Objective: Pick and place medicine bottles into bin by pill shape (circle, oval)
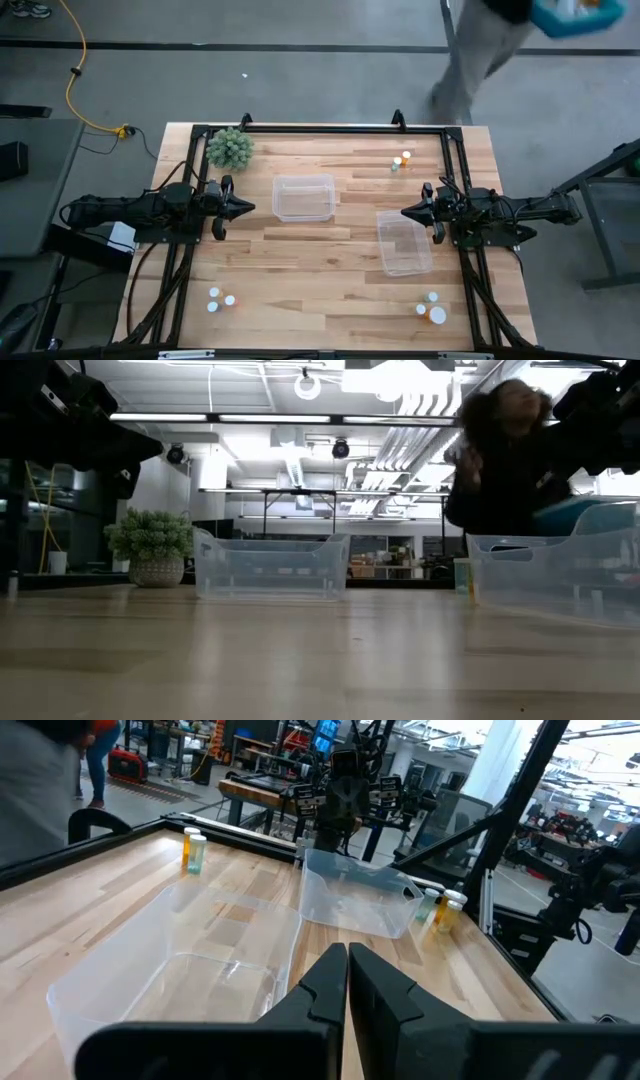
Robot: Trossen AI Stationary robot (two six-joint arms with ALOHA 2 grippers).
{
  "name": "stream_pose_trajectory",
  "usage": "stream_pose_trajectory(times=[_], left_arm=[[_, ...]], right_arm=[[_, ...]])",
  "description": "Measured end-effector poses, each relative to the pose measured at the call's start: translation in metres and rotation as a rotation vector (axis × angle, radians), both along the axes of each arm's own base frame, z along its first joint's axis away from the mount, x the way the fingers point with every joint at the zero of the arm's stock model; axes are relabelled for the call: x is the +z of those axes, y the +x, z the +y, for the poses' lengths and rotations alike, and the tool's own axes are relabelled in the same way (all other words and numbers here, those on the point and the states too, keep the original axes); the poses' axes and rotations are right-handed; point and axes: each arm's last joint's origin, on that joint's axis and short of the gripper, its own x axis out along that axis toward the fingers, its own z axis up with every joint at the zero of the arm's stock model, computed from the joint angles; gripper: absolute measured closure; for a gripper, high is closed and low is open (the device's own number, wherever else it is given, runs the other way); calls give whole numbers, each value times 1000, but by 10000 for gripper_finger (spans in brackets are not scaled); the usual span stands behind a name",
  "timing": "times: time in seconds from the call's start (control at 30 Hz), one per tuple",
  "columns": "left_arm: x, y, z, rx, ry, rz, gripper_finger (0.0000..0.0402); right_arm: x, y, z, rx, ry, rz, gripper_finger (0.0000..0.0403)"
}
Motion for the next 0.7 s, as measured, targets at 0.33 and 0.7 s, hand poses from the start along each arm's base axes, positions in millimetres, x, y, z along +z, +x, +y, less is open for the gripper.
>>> stream_pose_trajectory(times=[0.33, 0.7], left_arm=[[0, 0, 0, 0, 0, 0, 396], [0, 0, 0, 0, 0, -2, 396]], right_arm=[[0, 0, 0, 0, 0, 0, 402], [1, 0, 0, -14, 16, -13, 402]])
